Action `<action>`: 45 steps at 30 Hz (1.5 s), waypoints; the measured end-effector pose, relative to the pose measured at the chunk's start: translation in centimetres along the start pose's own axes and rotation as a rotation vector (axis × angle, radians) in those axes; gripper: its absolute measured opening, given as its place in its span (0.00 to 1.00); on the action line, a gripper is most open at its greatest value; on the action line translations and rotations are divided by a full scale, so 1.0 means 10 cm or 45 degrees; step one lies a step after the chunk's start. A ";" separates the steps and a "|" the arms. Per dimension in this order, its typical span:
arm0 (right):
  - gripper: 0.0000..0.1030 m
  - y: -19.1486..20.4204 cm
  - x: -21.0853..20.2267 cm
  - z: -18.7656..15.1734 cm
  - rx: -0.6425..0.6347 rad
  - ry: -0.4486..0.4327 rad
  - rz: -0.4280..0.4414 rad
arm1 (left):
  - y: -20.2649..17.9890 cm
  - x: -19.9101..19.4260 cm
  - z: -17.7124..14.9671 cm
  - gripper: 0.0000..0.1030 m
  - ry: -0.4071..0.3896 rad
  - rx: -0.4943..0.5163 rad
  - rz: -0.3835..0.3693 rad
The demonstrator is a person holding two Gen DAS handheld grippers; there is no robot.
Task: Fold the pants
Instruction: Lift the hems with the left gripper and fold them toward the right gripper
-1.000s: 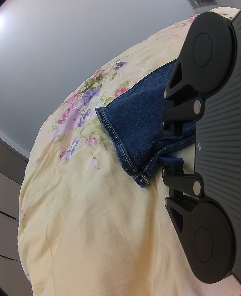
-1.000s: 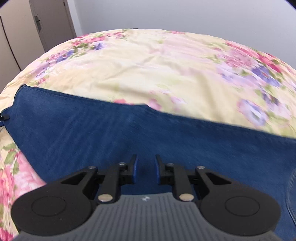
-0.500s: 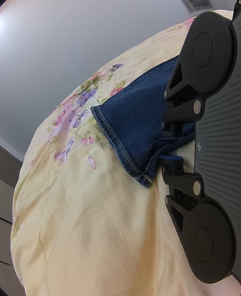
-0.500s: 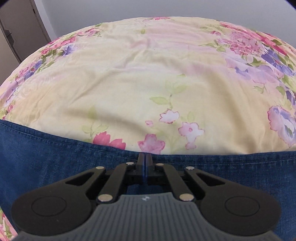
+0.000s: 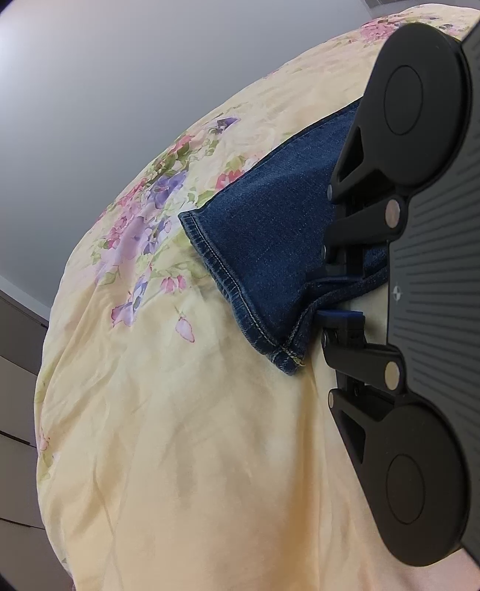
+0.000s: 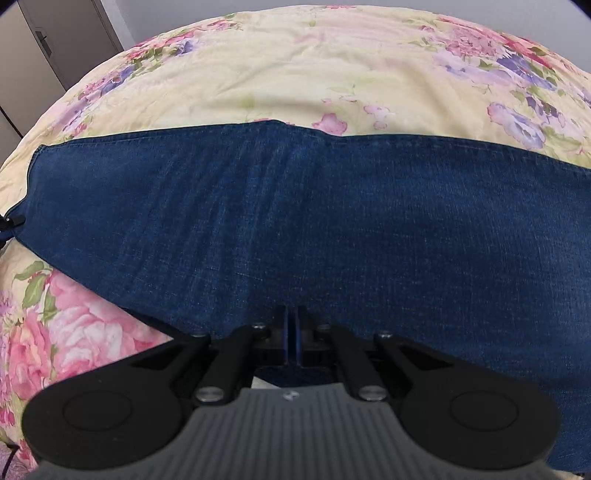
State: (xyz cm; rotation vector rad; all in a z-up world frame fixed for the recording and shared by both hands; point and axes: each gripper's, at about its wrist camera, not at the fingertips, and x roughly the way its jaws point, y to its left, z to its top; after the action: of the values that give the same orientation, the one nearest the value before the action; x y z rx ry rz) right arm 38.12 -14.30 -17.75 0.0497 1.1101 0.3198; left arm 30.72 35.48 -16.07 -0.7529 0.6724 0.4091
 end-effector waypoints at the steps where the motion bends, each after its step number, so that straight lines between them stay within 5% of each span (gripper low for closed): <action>1: 0.00 -0.03 0.06 0.00 0.013 0.016 0.006 | -0.04 -0.04 0.00 0.12 -0.011 0.010 0.006; 7: 0.00 -0.07 0.09 0.07 0.041 0.054 0.027 | -0.51 -0.44 0.07 0.06 -0.121 0.203 -0.006; 13: 0.00 -0.19 -0.16 0.06 0.102 -0.019 0.103 | -1.40 -0.94 -0.13 0.05 -0.227 0.582 -0.125; 22: 0.03 -0.47 -0.64 -0.08 0.142 -0.117 0.151 | -2.67 -0.99 -1.53 0.05 -0.205 1.300 -0.235; 27: 0.03 -0.70 -0.73 -0.24 0.198 -0.101 0.175 | -2.82 -0.74 -2.57 0.05 -0.009 1.686 -0.193; 30: 0.03 -0.80 -0.75 -0.34 0.213 -0.078 0.192 | -2.73 -0.64 -2.90 0.05 0.062 1.827 -0.122; 35: 0.03 -0.92 -0.71 -0.48 0.240 -0.048 0.241 | -2.71 -0.53 -2.74 0.11 0.253 1.750 -0.155; 43: 0.08 -0.81 -0.71 -0.46 0.280 -0.082 0.338 | -2.58 -0.35 -2.12 0.32 0.587 1.262 -0.388; 45: 0.17 -0.74 -0.72 -0.40 0.289 -0.105 0.367 | -2.52 -0.34 -2.04 0.49 0.641 1.170 -0.451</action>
State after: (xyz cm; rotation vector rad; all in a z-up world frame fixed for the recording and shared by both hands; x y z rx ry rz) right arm 33.32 -23.85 -14.73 0.4235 1.0533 0.4439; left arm 34.06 3.27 -12.43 -0.0670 1.0599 -0.4300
